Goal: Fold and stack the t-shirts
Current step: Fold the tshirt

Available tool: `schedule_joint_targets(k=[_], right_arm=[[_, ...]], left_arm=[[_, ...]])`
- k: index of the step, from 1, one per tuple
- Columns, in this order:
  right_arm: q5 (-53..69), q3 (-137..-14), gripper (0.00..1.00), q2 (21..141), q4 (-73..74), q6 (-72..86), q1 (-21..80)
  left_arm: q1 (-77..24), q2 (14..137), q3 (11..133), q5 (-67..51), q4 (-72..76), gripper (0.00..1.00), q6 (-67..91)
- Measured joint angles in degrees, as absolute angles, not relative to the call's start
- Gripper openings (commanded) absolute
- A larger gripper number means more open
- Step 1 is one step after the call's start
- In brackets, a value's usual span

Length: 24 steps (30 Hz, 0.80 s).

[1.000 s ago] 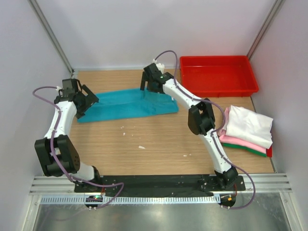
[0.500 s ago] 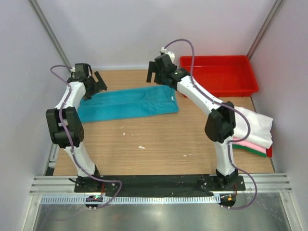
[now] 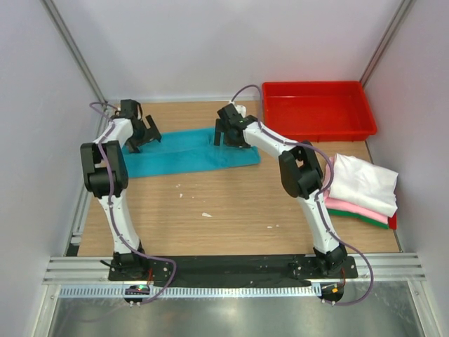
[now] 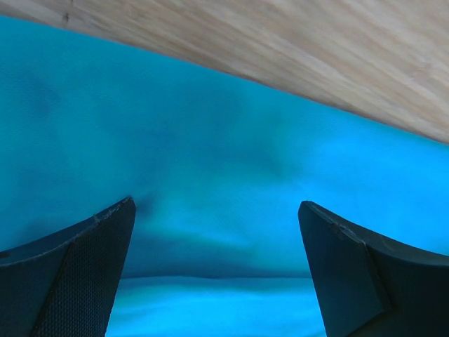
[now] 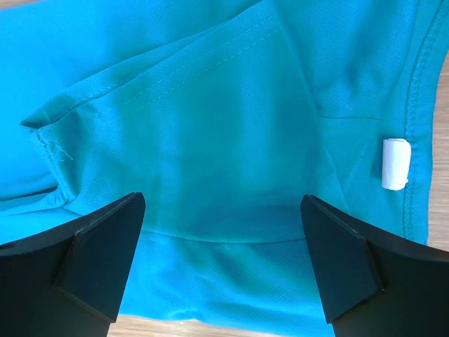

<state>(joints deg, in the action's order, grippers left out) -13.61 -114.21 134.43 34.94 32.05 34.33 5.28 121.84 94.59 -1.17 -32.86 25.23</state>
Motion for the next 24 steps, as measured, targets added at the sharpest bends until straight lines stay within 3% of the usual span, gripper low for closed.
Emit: schedule_joint_targets(k=[11, 19, 24], right_arm=[[-13.43, -116.57, 0.99, 137.86, 33.71, 30.22, 34.28], [-11.79, -125.58, 1.0, 143.76, 31.99, 26.79, 34.26], [-10.09, -127.46, 1.0, 145.4, 29.56, 23.16, 34.26]], left_arm=[[4.6, 118.85, 86.67, 4.47, -29.52, 1.0, 27.53], [2.5, 104.86, 67.26, 10.48, -31.35, 1.0, 38.15], [-4.27, 94.52, 55.29, 11.57, -34.3, 1.0, 47.77]])
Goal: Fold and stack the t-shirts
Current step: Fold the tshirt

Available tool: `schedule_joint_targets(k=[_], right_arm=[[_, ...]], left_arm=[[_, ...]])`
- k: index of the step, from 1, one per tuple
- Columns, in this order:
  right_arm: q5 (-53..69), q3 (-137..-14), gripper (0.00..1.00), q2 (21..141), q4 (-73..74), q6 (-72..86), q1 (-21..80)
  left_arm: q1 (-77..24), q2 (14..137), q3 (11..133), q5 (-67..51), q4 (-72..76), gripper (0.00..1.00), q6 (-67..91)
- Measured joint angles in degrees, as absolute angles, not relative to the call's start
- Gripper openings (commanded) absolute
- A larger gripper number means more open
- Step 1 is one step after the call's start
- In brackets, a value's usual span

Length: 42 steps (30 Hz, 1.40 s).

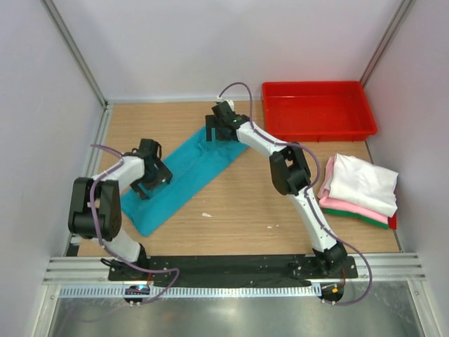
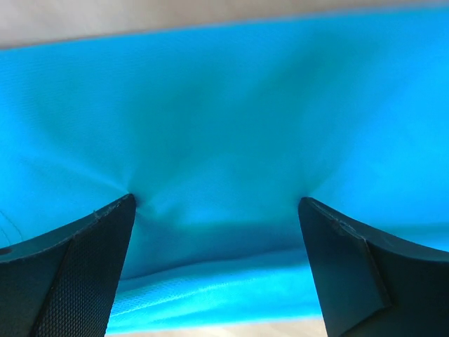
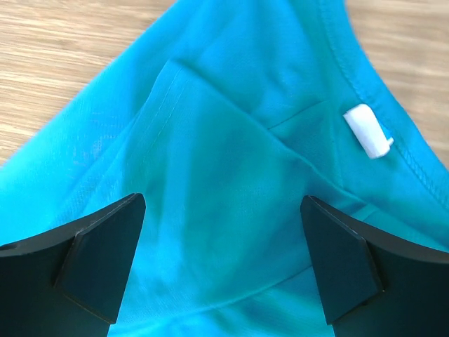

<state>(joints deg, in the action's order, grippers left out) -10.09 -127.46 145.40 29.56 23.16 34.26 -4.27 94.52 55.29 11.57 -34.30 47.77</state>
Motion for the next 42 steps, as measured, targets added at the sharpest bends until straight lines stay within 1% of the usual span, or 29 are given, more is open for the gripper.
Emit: schedule_joint_targets(k=[5, 8, 22, 25, 31, 34, 38, 40, 42], right_arm=[[-7.62, -129.03, 1.0, 146.8, 27.07, 22.04, 34.24], [-5.17, -133.1, 0.99, 149.42, 25.93, 21.93, 34.0], [-1.26, -141.27, 1.0, 155.7, 20.16, 21.3, 35.42], [-0.54, -142.1, 1.0, 156.4, 19.35, 21.34, 35.57], [0.82, -142.61, 1.0, 156.53, 19.4, 21.58, 35.55], [1.56, -142.61, 1.0, 156.11, 20.32, 21.56, 35.57], [2.09, -140.94, 1.0, 152.9, 24.4, 21.56, 35.59], [2.07, -139.87, 1.0, 149.77, 26.65, 21.58, 35.66], [2.0, -138.23, 1.0, 144.9, 28.77, 21.98, 35.7]], left_arm=[[-13.65, 87.68, 48.62, 11.31, -37.34, 1.0, 58.11], [-17.8, 86.06, 47.24, 10.79, -38.48, 1.0, 63.64], [-34.22, 89.73, 50.65, 7.73, -39.92, 1.0, 76.27], [-36.05, 89.6, 50.65, 6.94, -40.03, 1.0, 78.35], [-36.45, 87.05, 48.9, 7.07, -41.52, 1.0, 82.43], [-36.91, 84.4, 49.74, 9.37, -46.15, 1.0, 81.84], [-37.17, 80.51, 58.08, 13.82, -52.51, 1.0, 73.95], [-37.17, 78.41, 61.87, 14.85, -52.25, 1.0, 68.62], [-37.21, 75.64, 62.43, 14.7, -50.52, 1.0, 63.33]])
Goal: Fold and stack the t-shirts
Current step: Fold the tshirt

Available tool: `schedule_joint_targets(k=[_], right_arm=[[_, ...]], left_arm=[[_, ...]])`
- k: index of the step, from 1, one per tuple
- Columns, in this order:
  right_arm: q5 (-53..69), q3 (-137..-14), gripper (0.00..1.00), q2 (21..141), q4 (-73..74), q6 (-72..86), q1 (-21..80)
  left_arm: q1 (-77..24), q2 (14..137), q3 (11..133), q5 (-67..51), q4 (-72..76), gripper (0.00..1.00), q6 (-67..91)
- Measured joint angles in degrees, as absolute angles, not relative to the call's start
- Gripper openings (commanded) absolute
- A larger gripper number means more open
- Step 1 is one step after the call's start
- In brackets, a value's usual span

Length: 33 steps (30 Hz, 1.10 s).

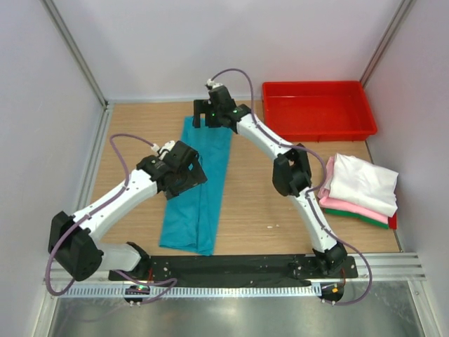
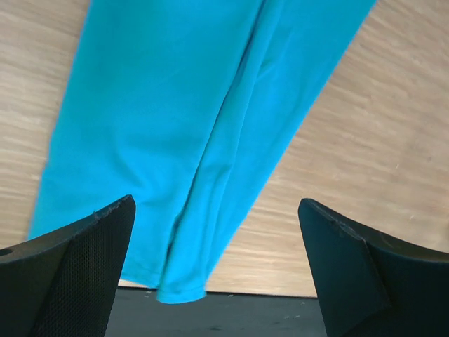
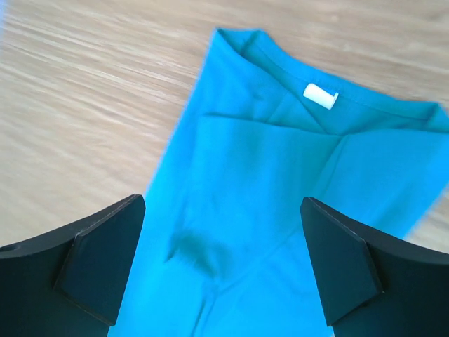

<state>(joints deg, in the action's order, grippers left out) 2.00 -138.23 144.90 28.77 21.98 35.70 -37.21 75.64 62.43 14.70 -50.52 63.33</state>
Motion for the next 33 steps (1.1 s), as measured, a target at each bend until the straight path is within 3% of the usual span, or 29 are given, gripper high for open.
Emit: schedule_joint_targets(k=[11, 23, 33], right_arm=[[-0.43, -113.36, 1.0, 116.53, 28.38, 29.17, 36.4], [1.23, -106.78, 1.0, 131.48, 28.88, 33.87, 40.25], [-0.73, -116.25, 0.99, 137.93, 28.45, 33.41, 37.26]], left_arm=[[-37.45, 76.99, 57.87, 13.76, -48.49, 1.0, 49.34], [-37.5, 78.04, 44.66, 8.84, -41.19, 1.0, 52.58], [-37.47, 80.44, 41.85, 4.36, -33.82, 1.0, 55.66]])
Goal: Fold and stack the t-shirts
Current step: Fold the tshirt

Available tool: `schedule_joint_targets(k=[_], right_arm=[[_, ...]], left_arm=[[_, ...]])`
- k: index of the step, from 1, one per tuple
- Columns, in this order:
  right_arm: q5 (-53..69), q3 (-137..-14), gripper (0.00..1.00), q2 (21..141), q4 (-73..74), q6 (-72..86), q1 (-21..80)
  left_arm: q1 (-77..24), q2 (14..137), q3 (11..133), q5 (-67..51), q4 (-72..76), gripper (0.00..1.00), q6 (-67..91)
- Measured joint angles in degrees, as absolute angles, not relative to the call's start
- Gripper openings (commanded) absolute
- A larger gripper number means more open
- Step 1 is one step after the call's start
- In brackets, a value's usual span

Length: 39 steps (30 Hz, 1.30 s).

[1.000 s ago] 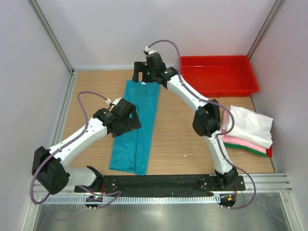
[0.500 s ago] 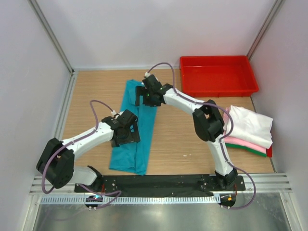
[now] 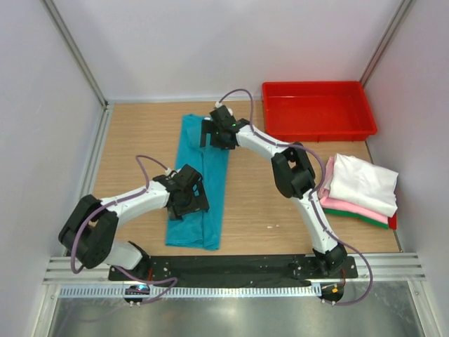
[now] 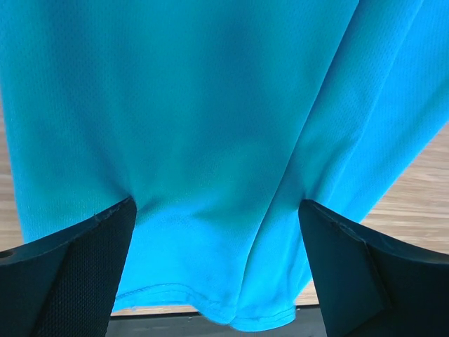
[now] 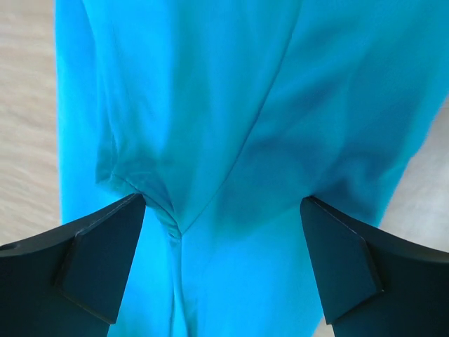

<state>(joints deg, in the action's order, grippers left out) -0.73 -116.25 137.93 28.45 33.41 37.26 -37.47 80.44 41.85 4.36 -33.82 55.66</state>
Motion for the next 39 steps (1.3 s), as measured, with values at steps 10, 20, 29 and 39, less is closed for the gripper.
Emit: schedule_joint_targets(k=[10, 20, 29, 39], right_arm=[[4.05, -122.13, 1.0, 141.45, 27.68, 30.46, 31.86], [6.28, -123.7, 1.0, 133.78, 35.77, 26.92, 32.27], [-4.19, -94.91, 1.0, 94.13, 35.53, 28.05, 31.22], [-8.73, -63.99, 1.0, 80.29, 40.25, 31.81, 27.05]], left_arm=[[-37.5, 83.68, 45.23, 2.74, -31.57, 1.0, 56.18], [-39.13, 76.49, 57.04, 5.67, -42.13, 1.0, 54.24], [-53.1, 78.81, 68.31, 8.34, -45.82, 0.83, 55.37], [-62.22, 94.74, 68.07, 8.99, -44.05, 0.43, 61.69]])
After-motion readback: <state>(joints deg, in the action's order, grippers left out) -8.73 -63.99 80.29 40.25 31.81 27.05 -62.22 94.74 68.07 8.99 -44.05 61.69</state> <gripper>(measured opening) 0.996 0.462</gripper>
